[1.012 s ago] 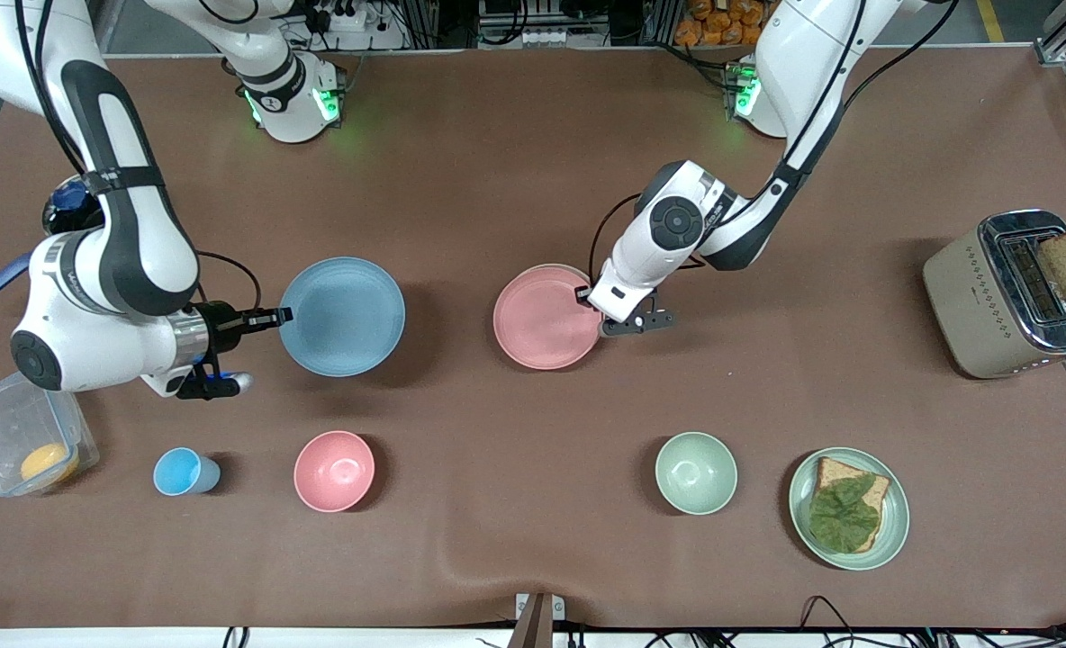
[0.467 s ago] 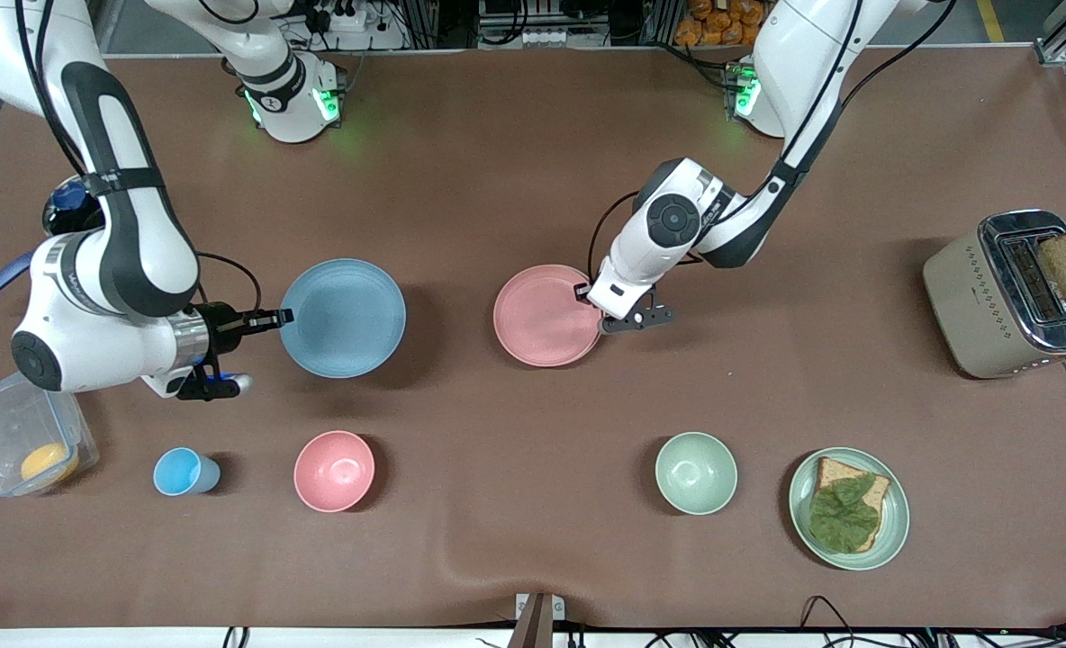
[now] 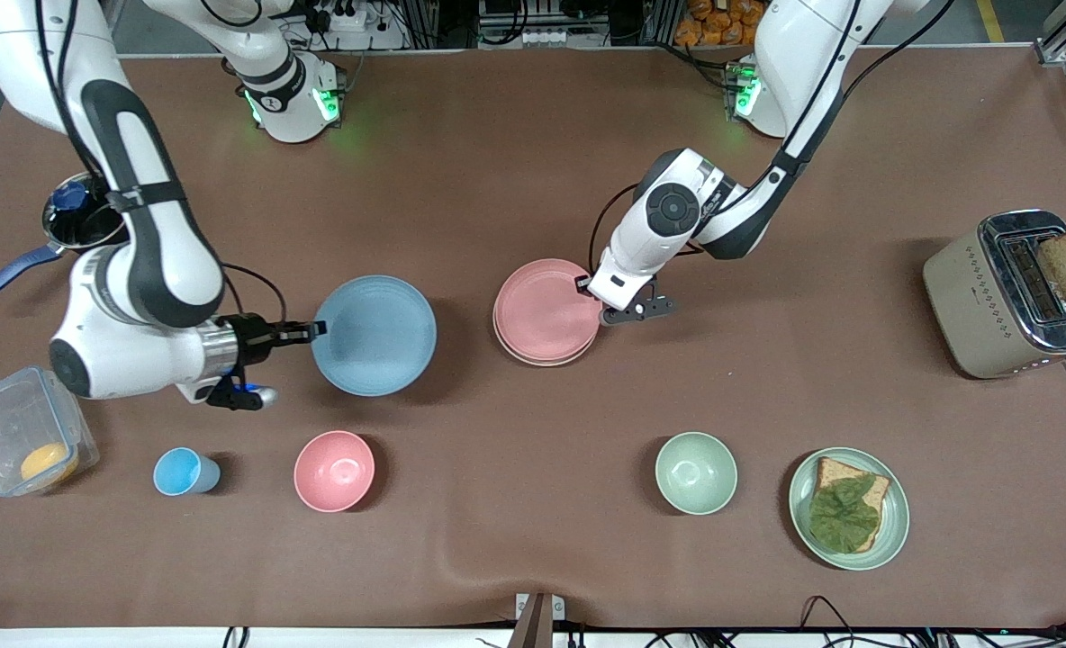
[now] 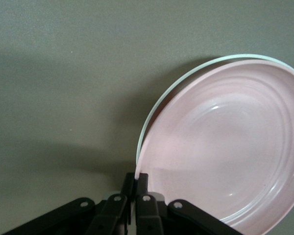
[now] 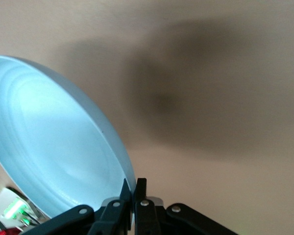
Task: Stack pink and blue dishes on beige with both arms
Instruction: 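Release the pink plate with the left gripper while the right carries the blue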
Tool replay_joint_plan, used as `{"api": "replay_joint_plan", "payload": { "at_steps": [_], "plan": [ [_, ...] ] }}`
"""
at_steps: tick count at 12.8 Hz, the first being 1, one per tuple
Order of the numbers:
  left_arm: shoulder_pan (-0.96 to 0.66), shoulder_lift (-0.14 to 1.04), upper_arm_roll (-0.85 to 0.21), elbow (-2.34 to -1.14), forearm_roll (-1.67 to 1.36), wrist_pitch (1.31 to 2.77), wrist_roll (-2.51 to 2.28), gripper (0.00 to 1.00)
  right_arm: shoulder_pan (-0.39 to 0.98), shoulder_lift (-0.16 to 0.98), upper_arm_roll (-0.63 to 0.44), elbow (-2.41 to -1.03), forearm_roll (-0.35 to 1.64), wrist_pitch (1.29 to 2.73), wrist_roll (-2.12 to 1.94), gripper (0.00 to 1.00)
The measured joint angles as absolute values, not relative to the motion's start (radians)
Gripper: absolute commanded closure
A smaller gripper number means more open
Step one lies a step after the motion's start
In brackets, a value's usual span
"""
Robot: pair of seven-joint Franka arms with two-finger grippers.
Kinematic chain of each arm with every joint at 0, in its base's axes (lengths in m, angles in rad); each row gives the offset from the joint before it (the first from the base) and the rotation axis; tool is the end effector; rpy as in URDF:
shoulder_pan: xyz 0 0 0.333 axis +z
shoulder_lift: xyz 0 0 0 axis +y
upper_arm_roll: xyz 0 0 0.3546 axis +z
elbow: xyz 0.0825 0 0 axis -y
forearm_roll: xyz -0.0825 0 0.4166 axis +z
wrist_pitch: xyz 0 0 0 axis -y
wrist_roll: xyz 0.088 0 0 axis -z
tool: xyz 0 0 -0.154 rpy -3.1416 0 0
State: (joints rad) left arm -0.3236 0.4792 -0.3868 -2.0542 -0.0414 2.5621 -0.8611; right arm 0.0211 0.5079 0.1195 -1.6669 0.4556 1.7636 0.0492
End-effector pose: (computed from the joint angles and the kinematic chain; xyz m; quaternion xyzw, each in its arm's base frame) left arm 0.4848 -0.4183 0.1854 0.9881 0.1141 -0.0484 0.0909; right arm 0.6483 0.1450 0.2745 -0.9499 0.0453 0.2197 0.2175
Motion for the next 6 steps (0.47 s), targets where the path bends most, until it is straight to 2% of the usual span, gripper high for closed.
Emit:
{"api": "replay_joint_plan", "payload": {
  "at_steps": [4,5,6],
  "plan": [
    [-0.324,0.479,-0.389,-2.055,-0.041,2.562,-0.862,1.00,0.081,0.509,0.119,-1.667,0.473,1.788,0.122,1.00],
    [-0.324,0.479,-0.389,-2.055,-0.041,2.562,-0.863,0.66,0.081,0.510,0.115,-1.667,0.474,1.788,0.123,1.00],
    [-0.324,0.478,-0.389,-2.055,-0.041,2.562,-0.864,0.20,0.081,0.511,0.114,-1.668,0.480,1.788,0.123,1.00]
  ]
}}
